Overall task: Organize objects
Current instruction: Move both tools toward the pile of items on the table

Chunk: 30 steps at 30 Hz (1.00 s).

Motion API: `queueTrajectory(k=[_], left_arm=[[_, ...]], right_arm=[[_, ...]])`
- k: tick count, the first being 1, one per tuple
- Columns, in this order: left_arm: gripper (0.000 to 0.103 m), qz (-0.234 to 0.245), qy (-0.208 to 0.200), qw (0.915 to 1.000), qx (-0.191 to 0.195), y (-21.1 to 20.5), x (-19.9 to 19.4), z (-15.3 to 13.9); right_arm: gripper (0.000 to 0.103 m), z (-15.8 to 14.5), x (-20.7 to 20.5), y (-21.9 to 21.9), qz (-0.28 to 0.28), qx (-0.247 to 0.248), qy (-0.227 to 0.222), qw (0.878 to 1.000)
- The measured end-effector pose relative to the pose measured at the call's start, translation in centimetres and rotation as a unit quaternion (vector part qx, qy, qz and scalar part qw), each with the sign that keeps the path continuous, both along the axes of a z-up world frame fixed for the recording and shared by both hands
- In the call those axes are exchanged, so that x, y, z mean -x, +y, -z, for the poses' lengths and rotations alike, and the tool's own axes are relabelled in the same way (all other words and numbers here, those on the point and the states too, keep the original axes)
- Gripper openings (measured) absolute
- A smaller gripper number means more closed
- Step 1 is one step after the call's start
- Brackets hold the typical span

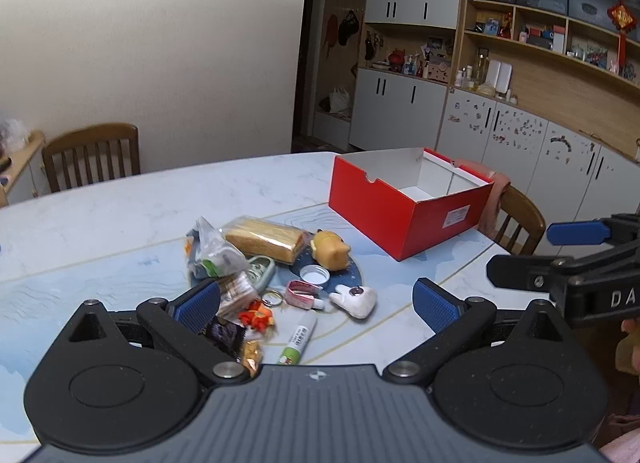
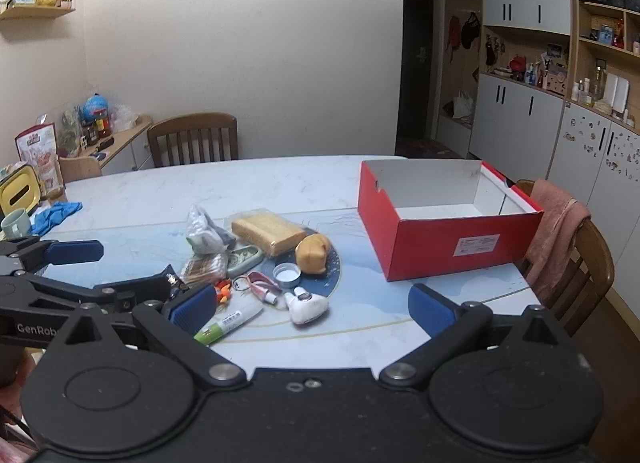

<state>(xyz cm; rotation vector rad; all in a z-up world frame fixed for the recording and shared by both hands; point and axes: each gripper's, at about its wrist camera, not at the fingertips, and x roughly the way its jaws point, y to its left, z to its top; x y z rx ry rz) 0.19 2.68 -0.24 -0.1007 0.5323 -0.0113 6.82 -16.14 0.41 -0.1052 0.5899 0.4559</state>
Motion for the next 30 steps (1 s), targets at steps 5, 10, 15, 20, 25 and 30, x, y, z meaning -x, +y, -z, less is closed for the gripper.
queueTrajectory(k=[5, 10, 15, 20, 25, 30], left_arm=[[0.103, -0.001, 0.000, 1.0000, 0.009, 0.5, -0.2, 0.4], [0.103, -0.019, 0.037, 0.9990, -0.016, 0.7, -1.6, 2.0], [0.103, -0.002, 0.067, 0.9966, -0.047, 0.0, -3.2, 4.8], [0.102, 0.000, 0.082, 0.9946, -0.063, -1.1, -4.4, 7.1], [0.102, -0.004, 0.086, 0.9934, -0.076, -2.0, -6.1, 8.7], [0.102, 0.002, 0.107, 0.9900, -0.092, -2.8, -7.7, 10.6]], right_arm=[[0.102, 0.5, -1.0, 0.3, -0.010, -0.002, 0.017, 1.000], [0.102, 1.5, -2.6, 1.0, -0.032, 0.006, 0.028, 0.999], [0.102, 2.5, -5.1, 1.4, -0.060, 0.004, 0.045, 0.997], [0.102, 4.2, -8.2, 2.1, -0.086, 0.012, 0.067, 0.994], [0.101, 7.1, -10.9, 3.0, -0.097, 0.041, 0.092, 0.990], [0.099, 9.7, -12.8, 3.8, -0.120, 0.064, 0.113, 0.984]])
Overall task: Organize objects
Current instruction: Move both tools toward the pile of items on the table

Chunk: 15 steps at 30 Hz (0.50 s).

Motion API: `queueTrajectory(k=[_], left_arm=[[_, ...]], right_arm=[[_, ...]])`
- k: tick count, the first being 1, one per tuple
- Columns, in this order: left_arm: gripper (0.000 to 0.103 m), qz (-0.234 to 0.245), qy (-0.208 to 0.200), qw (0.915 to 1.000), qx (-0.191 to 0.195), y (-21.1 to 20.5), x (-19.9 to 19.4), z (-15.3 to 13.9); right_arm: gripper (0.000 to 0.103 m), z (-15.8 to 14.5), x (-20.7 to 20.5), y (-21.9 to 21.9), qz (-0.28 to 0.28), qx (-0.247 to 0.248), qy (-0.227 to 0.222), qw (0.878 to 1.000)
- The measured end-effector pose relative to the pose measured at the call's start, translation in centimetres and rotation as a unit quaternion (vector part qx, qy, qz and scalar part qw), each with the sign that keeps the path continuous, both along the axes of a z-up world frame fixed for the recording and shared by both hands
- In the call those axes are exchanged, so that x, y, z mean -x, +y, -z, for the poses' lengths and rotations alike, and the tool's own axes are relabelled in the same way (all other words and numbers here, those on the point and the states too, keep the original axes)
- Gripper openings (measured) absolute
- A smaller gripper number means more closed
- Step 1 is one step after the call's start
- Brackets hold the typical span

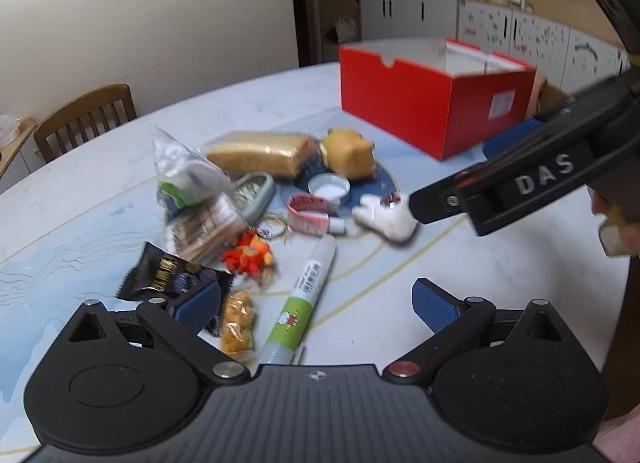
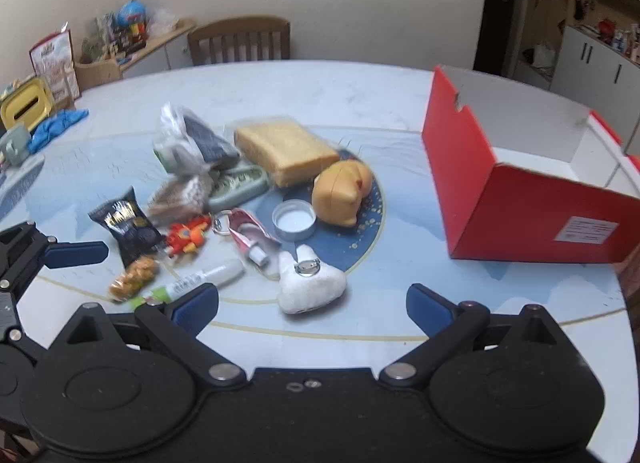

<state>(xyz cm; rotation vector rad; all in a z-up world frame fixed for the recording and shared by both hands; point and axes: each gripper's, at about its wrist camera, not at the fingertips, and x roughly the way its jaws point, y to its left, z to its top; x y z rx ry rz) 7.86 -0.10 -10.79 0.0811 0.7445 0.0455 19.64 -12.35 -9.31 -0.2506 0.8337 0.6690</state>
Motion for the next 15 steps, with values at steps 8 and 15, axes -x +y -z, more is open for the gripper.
queueTrajectory(k=[8, 15], left_arm=[[0.083, 0.009, 0.033, 0.9993, -0.015, -0.6, -1.6, 2.0], [0.069, -0.012, 0.057, 0.9983, -0.001, 0.3, -2.6, 2.7]], right_arm=[[0.088, 2.3, -2.2, 0.7, -0.030, 0.019, 0.015, 0.999], [0.083, 3.4, -3.2, 1.3, -0.046, 0.029, 0.022, 0.998]])
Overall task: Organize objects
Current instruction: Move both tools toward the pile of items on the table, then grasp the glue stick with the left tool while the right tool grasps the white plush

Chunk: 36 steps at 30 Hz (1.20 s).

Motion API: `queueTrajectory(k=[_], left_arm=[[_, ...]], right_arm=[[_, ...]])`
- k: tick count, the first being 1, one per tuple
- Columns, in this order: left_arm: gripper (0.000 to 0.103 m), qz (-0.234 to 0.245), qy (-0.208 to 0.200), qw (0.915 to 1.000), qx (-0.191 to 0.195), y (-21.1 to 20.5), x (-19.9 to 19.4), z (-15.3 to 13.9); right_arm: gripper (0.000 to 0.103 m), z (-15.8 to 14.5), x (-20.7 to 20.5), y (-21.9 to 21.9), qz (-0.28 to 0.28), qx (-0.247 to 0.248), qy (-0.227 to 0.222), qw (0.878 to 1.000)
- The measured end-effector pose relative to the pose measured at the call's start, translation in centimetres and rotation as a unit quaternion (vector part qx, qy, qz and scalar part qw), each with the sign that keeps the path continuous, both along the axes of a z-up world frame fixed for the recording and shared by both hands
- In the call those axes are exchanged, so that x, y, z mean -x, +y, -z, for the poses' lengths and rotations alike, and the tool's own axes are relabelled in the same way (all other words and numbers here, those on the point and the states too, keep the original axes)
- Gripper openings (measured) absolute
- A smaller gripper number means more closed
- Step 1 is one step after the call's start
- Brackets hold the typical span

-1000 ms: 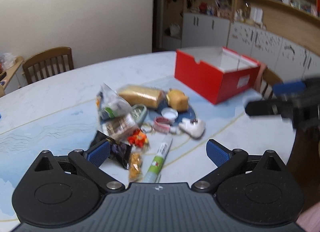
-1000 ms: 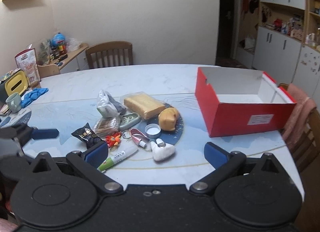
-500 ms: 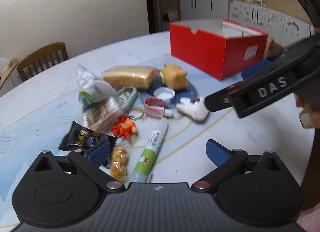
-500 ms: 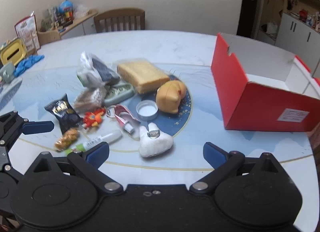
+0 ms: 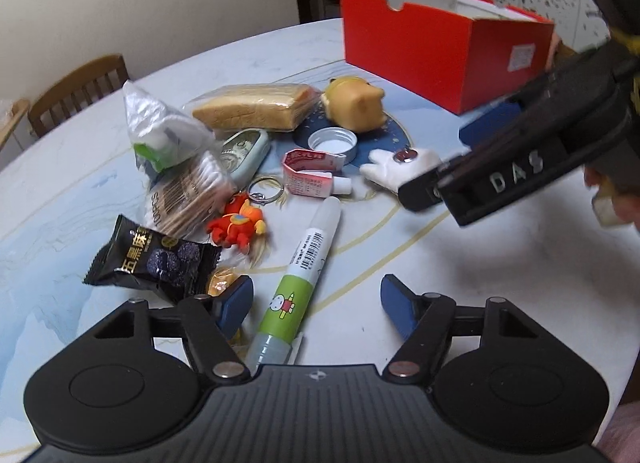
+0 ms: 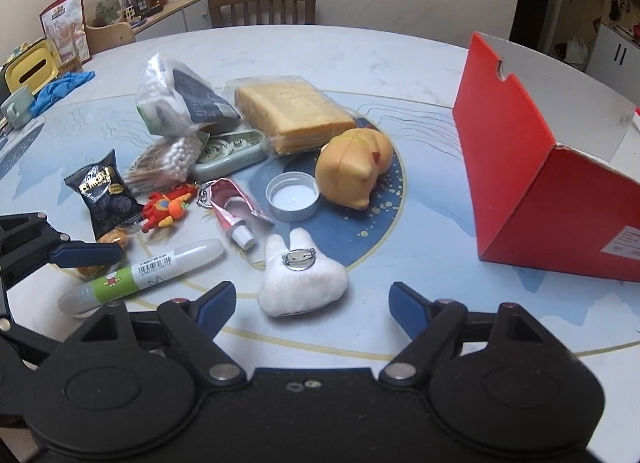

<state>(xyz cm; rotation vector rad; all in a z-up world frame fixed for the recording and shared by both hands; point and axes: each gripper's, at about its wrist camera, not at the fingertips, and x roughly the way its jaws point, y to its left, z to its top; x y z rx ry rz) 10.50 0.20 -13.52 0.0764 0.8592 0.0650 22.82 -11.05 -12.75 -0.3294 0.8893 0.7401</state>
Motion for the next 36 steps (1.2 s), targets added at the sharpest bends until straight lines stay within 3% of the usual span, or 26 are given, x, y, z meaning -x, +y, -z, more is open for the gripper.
queueTrajectory(k=[8, 17, 29, 36], left_arm=[[0.049, -0.021, 0.011, 0.9989, 0.039, 0.9, -0.7, -0.1], [0.020, -0.025, 0.017, 0.9991, 0.029, 0.6, -1.3, -0.4], [0.016, -0.074, 0.019, 0.9963, 0.040, 0.6, -1.4, -0.9], [0.016, -0.093, -0.001, 0.9938, 0.061, 0.4, -0.7, -3.3]], right_arm=[[0.073, 0.6, -0.7, 0.8, -0.016, 0.001, 0.008, 1.000], [0.051, 0.8, -1.1, 0.9, -0.026, -0.007, 0.021, 0.999], [0.048, -1.6, -0.7, -1.0, -0.046, -0.025, 0.014, 0.999], [0.048, -4.6, -1.8, -3.7, -0.041, -0.050, 0.025, 0.998]])
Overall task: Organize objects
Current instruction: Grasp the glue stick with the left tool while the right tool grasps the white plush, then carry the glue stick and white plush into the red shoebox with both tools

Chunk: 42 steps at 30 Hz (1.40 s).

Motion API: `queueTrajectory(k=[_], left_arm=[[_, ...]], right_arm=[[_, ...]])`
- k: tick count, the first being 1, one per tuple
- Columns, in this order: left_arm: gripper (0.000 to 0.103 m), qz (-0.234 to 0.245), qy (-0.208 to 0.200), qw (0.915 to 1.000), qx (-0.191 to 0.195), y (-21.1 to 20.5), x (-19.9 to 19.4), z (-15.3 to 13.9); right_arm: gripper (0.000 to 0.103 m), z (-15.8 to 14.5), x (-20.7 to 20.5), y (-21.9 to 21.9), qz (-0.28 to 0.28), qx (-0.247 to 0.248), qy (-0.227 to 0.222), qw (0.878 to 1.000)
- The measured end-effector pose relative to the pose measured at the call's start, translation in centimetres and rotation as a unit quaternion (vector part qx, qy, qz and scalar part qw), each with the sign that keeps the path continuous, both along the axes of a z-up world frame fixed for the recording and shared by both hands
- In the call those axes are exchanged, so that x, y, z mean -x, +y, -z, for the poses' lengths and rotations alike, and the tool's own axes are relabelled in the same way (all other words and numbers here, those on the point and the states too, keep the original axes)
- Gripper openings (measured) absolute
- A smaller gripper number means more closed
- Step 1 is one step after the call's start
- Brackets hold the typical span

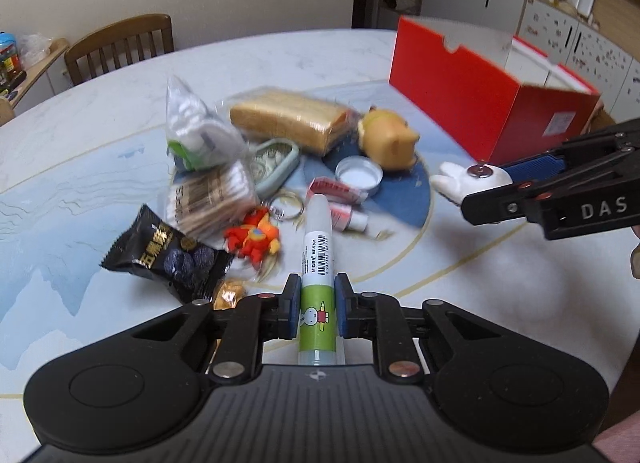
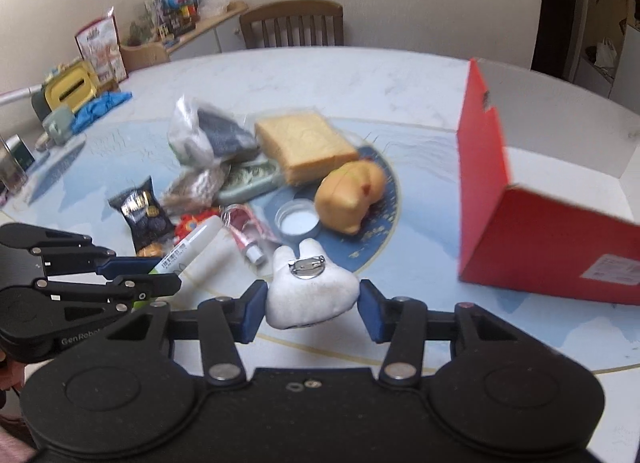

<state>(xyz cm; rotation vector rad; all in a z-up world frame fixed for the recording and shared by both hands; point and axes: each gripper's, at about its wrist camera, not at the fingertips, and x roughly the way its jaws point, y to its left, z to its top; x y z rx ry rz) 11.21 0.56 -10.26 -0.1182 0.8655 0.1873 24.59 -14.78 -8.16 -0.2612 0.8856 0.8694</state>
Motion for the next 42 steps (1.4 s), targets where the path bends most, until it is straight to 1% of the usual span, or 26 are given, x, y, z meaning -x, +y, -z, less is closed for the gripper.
queueTrajectory(k=[4, 7, 10, 13, 15, 17, 22, 25, 29, 33, 37, 42], left_arm=[[0.016, -0.001, -0.010, 0.9999, 0.003, -0.7, -0.8, -1.9], [0.016, 0.000, -0.024, 0.9997, 0.002, -1.3, -1.8, -3.5], [0.016, 0.007, -0.038, 0.9992, 0.009, -1.9, -3.3, -5.2], [0.016, 0.022, -0.056, 0.9982, 0.001, -2.9, -5.0, -6.5], [0.016, 0.028, -0.061, 0.9977, -0.007, -3.6, -6.4, -6.9], [0.016, 0.031, -0.060, 0.9977, 0.002, -3.8, -7.9, -7.2], [0.016, 0.056, -0.073, 0.9958, 0.003, -5.3, -11.9, -9.3], [0.016, 0.070, -0.067, 0.9950, 0.023, -6.1, -14.6, -10.3], [0.016, 0.099, -0.058, 0.9931, 0.023, -7.9, -18.3, -11.2], [0.016, 0.121, -0.035, 0.9918, 0.020, -9.8, -22.1, -10.8], [0.016, 0.131, -0.009, 0.9908, 0.033, -11.3, -25.9, -9.8], [0.016, 0.149, 0.021, 0.9886, 0.014, -13.4, -30.0, -7.9]], right_arm=[[0.048, -2.2, -1.2, -1.7, 0.010, -0.018, -0.004, 1.000], [0.048, -4.1, -2.2, -2.9, 0.015, -0.034, -0.018, 0.999], [0.048, -5.9, -3.6, -4.0, 0.017, -0.041, -0.036, 0.998], [0.048, -6.8, -5.2, -5.1, 0.021, -0.040, -0.055, 0.997], [0.048, -7.0, -6.5, -5.8, 0.030, -0.038, -0.057, 0.997], [0.048, -7.0, -7.8, -6.6, 0.040, -0.037, -0.058, 0.997], [0.048, -6.6, -10.8, -8.4, 0.064, -0.028, -0.066, 0.995], [0.048, -6.1, -12.3, -9.3, 0.072, -0.021, -0.065, 0.995], [0.048, -5.4, -14.4, -10.2, 0.091, -0.014, -0.057, 0.994], [0.048, -4.5, -16.4, -11.4, 0.099, -0.006, -0.048, 0.994], [0.048, -3.3, -17.7, -11.8, 0.100, 0.016, -0.047, 0.994], [0.048, -1.6, -19.5, -12.4, 0.103, 0.043, -0.037, 0.993]])
